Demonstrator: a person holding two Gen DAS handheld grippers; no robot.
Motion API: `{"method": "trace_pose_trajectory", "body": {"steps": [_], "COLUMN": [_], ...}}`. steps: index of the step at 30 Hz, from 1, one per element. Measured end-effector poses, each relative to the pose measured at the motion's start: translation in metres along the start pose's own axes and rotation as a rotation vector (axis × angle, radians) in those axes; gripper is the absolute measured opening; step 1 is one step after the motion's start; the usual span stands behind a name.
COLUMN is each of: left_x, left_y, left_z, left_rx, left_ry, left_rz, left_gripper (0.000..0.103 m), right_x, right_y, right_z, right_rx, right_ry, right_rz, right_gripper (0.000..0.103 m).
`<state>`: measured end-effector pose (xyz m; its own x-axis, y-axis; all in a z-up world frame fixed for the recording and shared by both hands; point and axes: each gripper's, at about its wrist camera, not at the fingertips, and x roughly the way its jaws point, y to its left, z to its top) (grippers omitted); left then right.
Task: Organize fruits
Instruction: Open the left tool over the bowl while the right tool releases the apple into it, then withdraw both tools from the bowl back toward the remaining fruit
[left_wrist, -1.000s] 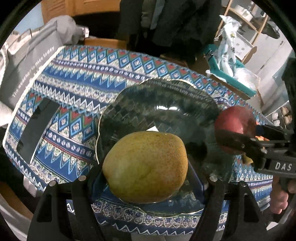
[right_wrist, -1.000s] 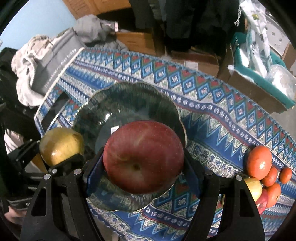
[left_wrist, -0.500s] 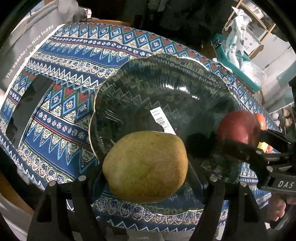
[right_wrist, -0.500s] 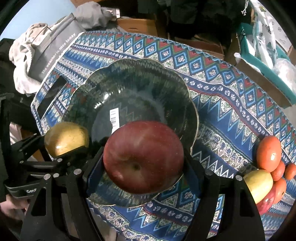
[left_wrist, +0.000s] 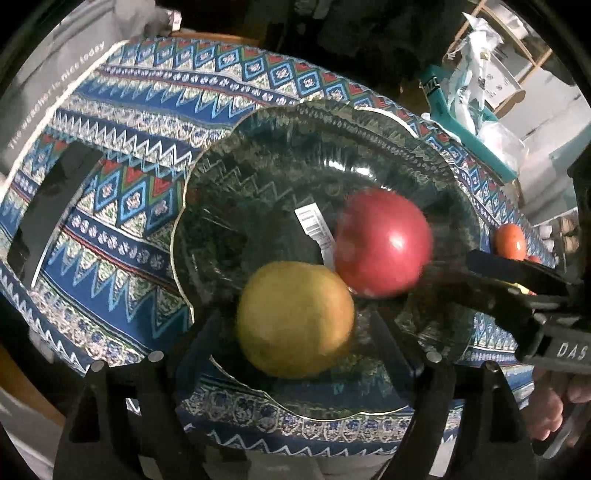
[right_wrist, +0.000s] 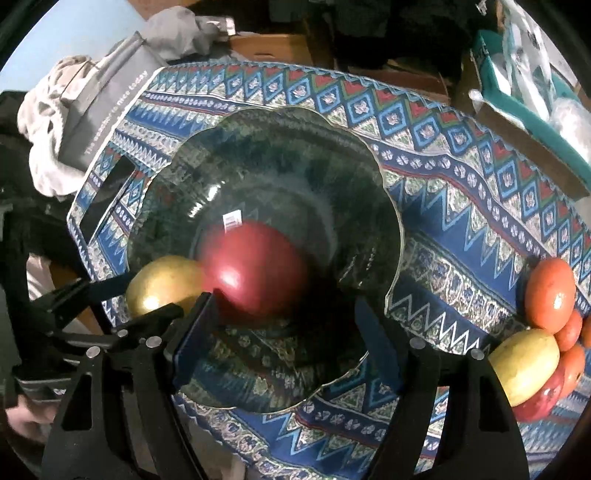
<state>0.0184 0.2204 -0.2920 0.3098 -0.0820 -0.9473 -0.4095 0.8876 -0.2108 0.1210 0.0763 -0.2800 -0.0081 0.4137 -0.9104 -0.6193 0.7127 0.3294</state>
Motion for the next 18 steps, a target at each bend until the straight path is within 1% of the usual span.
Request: {"method": "trace_pose_trajectory", "body": {"steps": [4, 8, 12, 15, 18], "left_x": [-0.005, -0.009, -0.016, -0.024, -0.033], "left_y": [-0.001, 0.001, 0.001, -0.001, -0.005], "left_z": [0.0, 0.0, 0.0, -0.001, 0.001], "left_rx": [0.016, 0.008, 0.014, 0.031, 0.034], "left_ry": [-0.022, -0.034, -0.047, -0.065, -0.079], "left_rz": [0.028, 0.017, 0.014, 0.021, 0.009], "left_gripper": [0.084, 0.084, 0.084, 0.084, 0.084], "right_x": [-0.001, 0.0, -0.006, -0.02, -0.035], "right_y": [0.002, 0.004, 0.004, 0.003, 0.004], "right_z": [0.0, 0.0, 0.0, 0.0, -0.002], "right_rx": [-0.008, -0.016, -0.011, -0.017, -0.024], "right_ry": [-0.004, -0.003, -0.028, -0.061, -0.096], "right_rz": [-0.003, -0.012, -0.013, -0.041, -0.087], "right_gripper": [0.076, 0.075, 0.077, 0.077, 0.077]}}
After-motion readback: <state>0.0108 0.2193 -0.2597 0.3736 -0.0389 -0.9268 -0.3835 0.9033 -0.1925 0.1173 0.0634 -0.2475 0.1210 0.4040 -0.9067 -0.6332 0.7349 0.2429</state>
